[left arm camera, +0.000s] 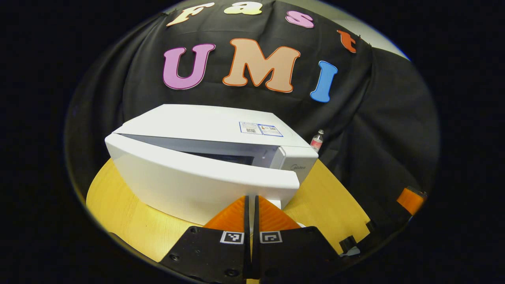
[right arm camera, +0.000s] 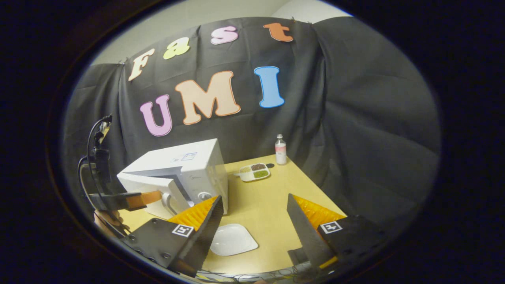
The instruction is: Open the microwave oven with the left hand, put the food in, and close the microwave oven.
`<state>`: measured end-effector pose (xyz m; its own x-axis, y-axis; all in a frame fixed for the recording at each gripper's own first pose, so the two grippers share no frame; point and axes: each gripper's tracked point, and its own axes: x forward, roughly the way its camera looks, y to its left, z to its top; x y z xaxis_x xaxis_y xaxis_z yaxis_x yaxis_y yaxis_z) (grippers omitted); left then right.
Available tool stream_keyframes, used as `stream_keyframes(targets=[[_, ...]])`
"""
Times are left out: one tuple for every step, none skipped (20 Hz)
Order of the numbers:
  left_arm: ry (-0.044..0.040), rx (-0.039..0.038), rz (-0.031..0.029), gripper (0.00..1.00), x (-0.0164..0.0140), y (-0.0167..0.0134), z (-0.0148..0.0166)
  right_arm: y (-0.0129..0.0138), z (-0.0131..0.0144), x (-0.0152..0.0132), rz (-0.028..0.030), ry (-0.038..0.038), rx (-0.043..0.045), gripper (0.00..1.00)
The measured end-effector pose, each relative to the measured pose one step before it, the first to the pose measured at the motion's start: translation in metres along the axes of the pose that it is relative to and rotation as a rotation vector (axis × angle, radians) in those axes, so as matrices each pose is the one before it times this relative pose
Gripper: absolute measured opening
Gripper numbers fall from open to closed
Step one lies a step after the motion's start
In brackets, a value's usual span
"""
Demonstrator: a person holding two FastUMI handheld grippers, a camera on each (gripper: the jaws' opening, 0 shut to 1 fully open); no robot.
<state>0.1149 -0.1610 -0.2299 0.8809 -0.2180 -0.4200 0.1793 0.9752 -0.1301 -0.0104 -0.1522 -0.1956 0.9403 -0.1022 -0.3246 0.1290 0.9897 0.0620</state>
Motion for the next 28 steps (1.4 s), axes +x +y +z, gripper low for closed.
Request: stream_keyframes(targets=[[-0.00141, 0.00479, 0.00400, 0.00, 0.00350, -0.00033, 0.00161, -0.00103, 0.00131, 0.00077, -0.00321, -0.00204, 0.00306, 0.92], [-0.00066, 0.00305, 0.00452, 0.01, 0.00391, 0.00053, 0.00143, -0.00171, -0.00047, 0.00121, -0.00318, 0.00103, 0.00203, 0.92], [0.00236, 0.00114, 0.00317, 0.01, 0.00337, -0.00001, 0.00082, -0.00026, 0.00004, -0.00007, -0.00266, 0.00159, 0.00170, 0.92], [0.00188, 0.00056, 0.00256, 0.01, 0.00289, -0.00002, -0.00014, -0.00106, -0.00024, -0.00060, -0.00274, 0.00150, 0.00159, 0.92], [0.00359, -0.00260, 0.00194, 0.01, 0.00178, 0.00001, -0.00005, -0.00042, -0.00008, -0.00031, -0.00232, 0.00125, 0.00280, 0.92], [0.00066, -0.00419, 0.00153, 0.01, 0.00313, -0.00004, 0.00064, -0.00075, 0.00010, 0.00048, -0.00160, 0.00156, 0.00074, 0.92], [0.00216, -0.00683, 0.00165, 0.01, 0.00346, 0.00083, 0.00030, -0.00063, -0.00080, 0.00021, -0.00342, 0.00358, -0.00136, 0.92], [0.00260, -0.00837, 0.00146, 0.00, 0.00092, 0.00077, -0.00112, -0.00085, -0.00192, 0.00135, -0.00350, 0.00374, -0.00123, 0.92], [0.00365, -0.00746, 0.00042, 0.00, 0.00057, 0.00005, -0.00004, -0.00066, 0.00084, -0.00058, -0.00405, -0.00063, -0.00198, 0.92], [0.00120, -0.00576, 0.00137, 0.00, 0.00058, -0.00002, -0.00058, -0.00030, 0.00226, -0.00112, -0.00410, -0.00483, -0.00239, 0.92], [-0.00132, -0.00122, 0.00157, 0.01, 0.00131, 0.00043, 0.00128, -0.00100, 0.00097, 0.00018, -0.00509, -0.00495, -0.00438, 0.92], [0.00043, 0.00248, 0.00089, 0.00, 0.00272, -0.00002, 0.00023, -0.00109, -0.00067, -0.00030, -0.00448, -0.00065, -0.00378, 0.92], [-0.00350, 0.00164, -0.00011, 0.01, 0.00177, 0.00001, 0.00093, -0.00064, -0.00085, 0.00086, -0.00258, 0.00279, -0.00125, 0.92], [-0.00100, 0.00213, 0.00021, 0.00, 0.00143, 0.00013, 0.00110, -0.00100, -0.00088, -0.00014, -0.00266, 0.00320, 0.00111, 0.92], [-0.00243, 0.00099, 0.00072, 0.01, 0.00129, -0.00059, 0.00127, -0.00102, 0.00029, 0.00025, -0.00296, 0.00236, 0.00180, 0.92], [-0.00539, 0.00146, -0.00085, 0.00, 0.00066, -0.00033, 0.00201, -0.00076, 0.00056, 0.00023, -0.00224, 0.00036, 0.00071, 0.92], [-0.00521, 0.00578, -0.00279, 0.01, 0.00222, -0.00082, 0.00224, -0.00110, -0.00004, 0.00000, -0.00278, -0.00154, 0.00007, 0.92], [-0.00585, 0.00869, -0.00152, 0.00, 0.00164, -0.00020, 0.00224, -0.00108, -0.00023, -0.00021, -0.00295, -0.00097, -0.00098, 0.92], [0.00504, 0.00463, 0.00090, 0.01, 0.00065, 0.00035, -0.00039, -0.00065, 0.00073, 0.00023, -0.00218, -0.00195, -0.00056, 0.92], [-0.00097, 0.00314, 0.00002, 0.00, -0.00088, -0.00020, -0.00203, -0.00058, 0.00050, 0.00078, -0.00312, -0.00149, -0.00044, 0.92], [-0.01256, 0.00410, -0.00196, 0.02, 0.00020, -0.00005, 0.00273, -0.00117, 0.00058, -0.00029, -0.00124, -0.00043, -0.00042, 0.92], [0.00272, 0.00139, -0.00156, 0.01, 0.00063, 0.00035, -0.00059, -0.00011, -0.00076, 0.00068, -0.00139, 0.00117, -0.00161, 0.92], [0.00814, 0.00006, 0.00003, 0.00, 0.00007, 0.00069, -0.00190, 0.00001, -0.00093, 0.00000, -0.00009, 0.00315, -0.00134, 0.92], [0.00252, -0.00102, -0.00077, 0.00, 0.00056, 0.00008, -0.00021, 0.00031, -0.00054, 0.00030, 0.00218, 0.00071, 0.00126, 0.92], [-0.00255, -0.00265, -0.00134, 0.01, -0.00036, 0.00005, 0.00064, 0.00028, 0.00073, 0.00034, 0.00294, -0.00012, 0.00202, 0.92], [-0.00309, -0.00141, -0.00114, 0.00, 0.00107, -0.00004, 0.00058, 0.00011, 0.00023, 0.00041, 0.00066, -0.00072, 0.00020, 0.92], [-0.00062, 0.00163, 0.00040, 0.00, -0.00019, 0.00048, 0.00088, 0.00018, 0.00044, 0.00093, 0.00119, -0.00002, -0.00029, 0.92], [-0.00180, 0.00521, 0.00074, 0.00, 0.00070, -0.00019, 0.00016, 0.00105, -0.00097, 0.00155, 0.00274, 0.00124, -0.00053, 0.92]])
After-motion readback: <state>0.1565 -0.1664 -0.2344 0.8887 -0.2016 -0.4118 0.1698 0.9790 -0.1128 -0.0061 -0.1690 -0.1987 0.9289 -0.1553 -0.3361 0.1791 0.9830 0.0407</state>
